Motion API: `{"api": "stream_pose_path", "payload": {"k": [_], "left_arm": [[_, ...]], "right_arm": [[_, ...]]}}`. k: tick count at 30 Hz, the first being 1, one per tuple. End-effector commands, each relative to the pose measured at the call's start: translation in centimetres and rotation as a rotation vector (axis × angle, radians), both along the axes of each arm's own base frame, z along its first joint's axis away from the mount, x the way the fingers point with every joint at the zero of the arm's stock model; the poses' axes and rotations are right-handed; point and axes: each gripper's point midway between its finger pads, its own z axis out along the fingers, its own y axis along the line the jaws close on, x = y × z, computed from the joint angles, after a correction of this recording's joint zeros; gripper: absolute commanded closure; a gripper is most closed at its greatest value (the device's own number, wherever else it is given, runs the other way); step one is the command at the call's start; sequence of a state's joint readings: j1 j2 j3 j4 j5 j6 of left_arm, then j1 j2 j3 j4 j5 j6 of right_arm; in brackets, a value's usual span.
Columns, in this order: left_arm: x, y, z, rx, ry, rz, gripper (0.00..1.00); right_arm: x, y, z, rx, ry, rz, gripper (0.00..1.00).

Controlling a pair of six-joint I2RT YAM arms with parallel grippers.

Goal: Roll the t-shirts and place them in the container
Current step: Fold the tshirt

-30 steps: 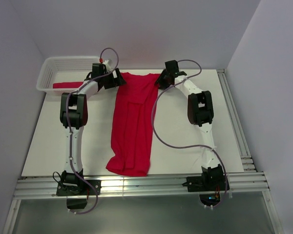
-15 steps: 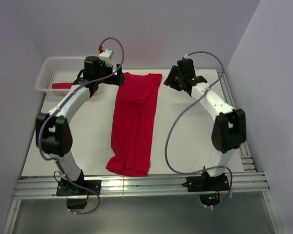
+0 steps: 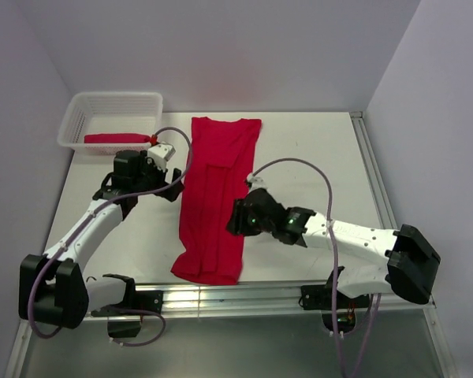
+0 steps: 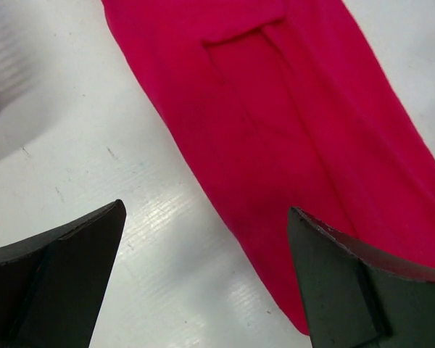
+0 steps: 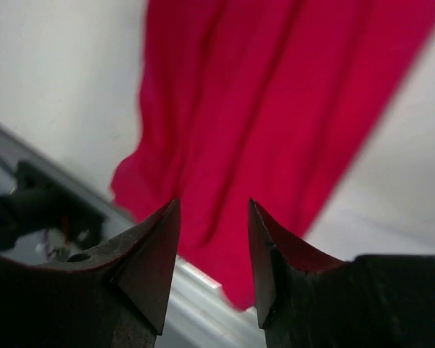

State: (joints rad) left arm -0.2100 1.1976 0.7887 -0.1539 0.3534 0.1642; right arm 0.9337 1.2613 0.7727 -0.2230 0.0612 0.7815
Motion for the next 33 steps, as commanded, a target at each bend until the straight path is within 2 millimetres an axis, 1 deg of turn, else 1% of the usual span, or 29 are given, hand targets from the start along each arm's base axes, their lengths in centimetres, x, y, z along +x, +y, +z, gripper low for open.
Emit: {"api": "stream_pose_path", "payload": {"k": [1, 2, 3, 4, 5, 6, 7, 8, 9, 10, 11, 12, 13, 14, 15, 17, 18, 21, 23, 25, 26, 27, 29, 31, 33], "left_arm": [[2.7, -0.2, 1.6, -0.029, -0.074, -0.017, 0.01], [3.7, -0.1, 2.0, -0.038, -0.087, 0.0, 0.0], [4.6, -0.1, 1.4, -0.05, -0.073, 0.007, 0.0], [5.5, 0.0, 1.7, -0.077, -0.084, 0.013, 0.0], [5.7, -0.4, 1.8, -0.109, -0.072, -0.011, 0.01], [6.8, -0.6, 1.7, -0.143, -0.056, -0.01, 0.01], [7.3, -0.4, 1.5, -0.16, -0.045, -0.012, 0.0], [7.9, -0.9, 2.0, -0.182, -0.047, -0.039, 0.0], [8.4, -1.0, 1.7, -0.194, -0.036, -0.039, 0.01], [9.0, -1.3, 0.3, -0.213, 0.005, -0.038, 0.01], [9.9, -1.4, 0.6, -0.223, 0.001, -0.04, 0.01], [10.2, -1.7, 0.2, -0.235, 0.013, -0.043, 0.0], [10.9, -2.0, -0.7, -0.249, 0.027, -0.049, 0.01], [11.3, -2.2, -0.6, -0.282, 0.045, -0.033, 0.01], [11.5, -2.4, -1.4, -0.299, 0.068, -0.027, 0.0], [12.2, -2.7, -1.2, -0.321, 0.041, -0.029, 0.01], [12.4, -2.8, -1.6, -0.334, 0.047, -0.022, 0.0], [12.5, -3.1, -2.1, -0.358, 0.038, -0.038, 0.01], [12.2, -3.0, -2.5, -0.347, 0.031, -0.037, 0.01], [12.2, -2.8, -2.0, -0.343, 0.008, -0.034, 0.0], [11.8, -2.8, -2.3, -0.341, 0.01, -0.039, 0.01], [11.7, -2.9, -1.5, -0.342, -0.021, -0.05, 0.01], [11.4, -3.1, -1.5, -0.342, -0.027, -0.063, 0.0], [11.1, -3.6, -1.8, -0.344, 0.009, -0.081, 0.0], [11.0, -4.0, -1.4, -0.367, 0.025, -0.095, 0.0]], "right_arm": [[-1.5, 5.4, 3.1, 0.137, -0.029, -0.018, 0.5], [-3.4, 7.0, 3.1, 0.149, -0.01, 0.015, 0.5], [-4.2, 7.9, 2.9, 0.151, 0.002, 0.029, 0.5], [-4.8, 9.4, 3.6, 0.184, 0.003, 0.049, 0.5], [-5.3, 10.4, 2.5, 0.178, 0.033, 0.049, 0.5], [-6.4, 12.0, 3.1, 0.215, 0.041, 0.078, 0.49], [-6.8, 12.7, 2.8, 0.222, 0.057, 0.083, 0.49], [-7.3, 13.5, 1.7, 0.218, 0.09, 0.081, 0.49], [-7.6, 14.0, 1.4, 0.22, 0.108, 0.08, 0.49], [-8.2, 14.6, 0.6, 0.208, 0.13, 0.079, 0.49], [-8.5, 15.0, 0.4, 0.212, 0.152, 0.07, 0.49], [-8.8, 15.2, 0.0, 0.208, 0.163, 0.067, 0.49], [-9.5, 15.4, -0.8, 0.185, 0.182, 0.068, 0.49], [-9.6, 15.3, -1.2, 0.172, 0.201, 0.043, 0.49], [-9.6, 14.9, -1.7, 0.132, 0.205, 0.027, 0.49], [-10.3, 14.7, -2.2, 0.091, 0.205, 0.015, 0.49], [-10.5, 14.5, -2.4, 0.056, 0.212, 0.01, 0.49], [-11.0, 14.1, -3.1, -0.003, 0.216, -0.022, 0.48], [-11.3, 13.9, -3.6, -0.035, 0.227, -0.038, 0.48], [-11.4, 13.5, -4.3, -0.058, 0.24, -0.06, 0.48], [-11.3, 13.4, -4.5, -0.064, 0.246, -0.079, 0.48], [-11.2, 13.1, -4.6, -0.074, 0.247, -0.087, 0.48], [-11.4, 12.9, -5.2, -0.08, 0.259, -0.102, 0.48], [-11.6, 12.7, -5.8, -0.09, 0.276, -0.104, 0.48], [-11.6, 12.5, -6.3, -0.104, 0.281, -0.115, 0.48]]}}
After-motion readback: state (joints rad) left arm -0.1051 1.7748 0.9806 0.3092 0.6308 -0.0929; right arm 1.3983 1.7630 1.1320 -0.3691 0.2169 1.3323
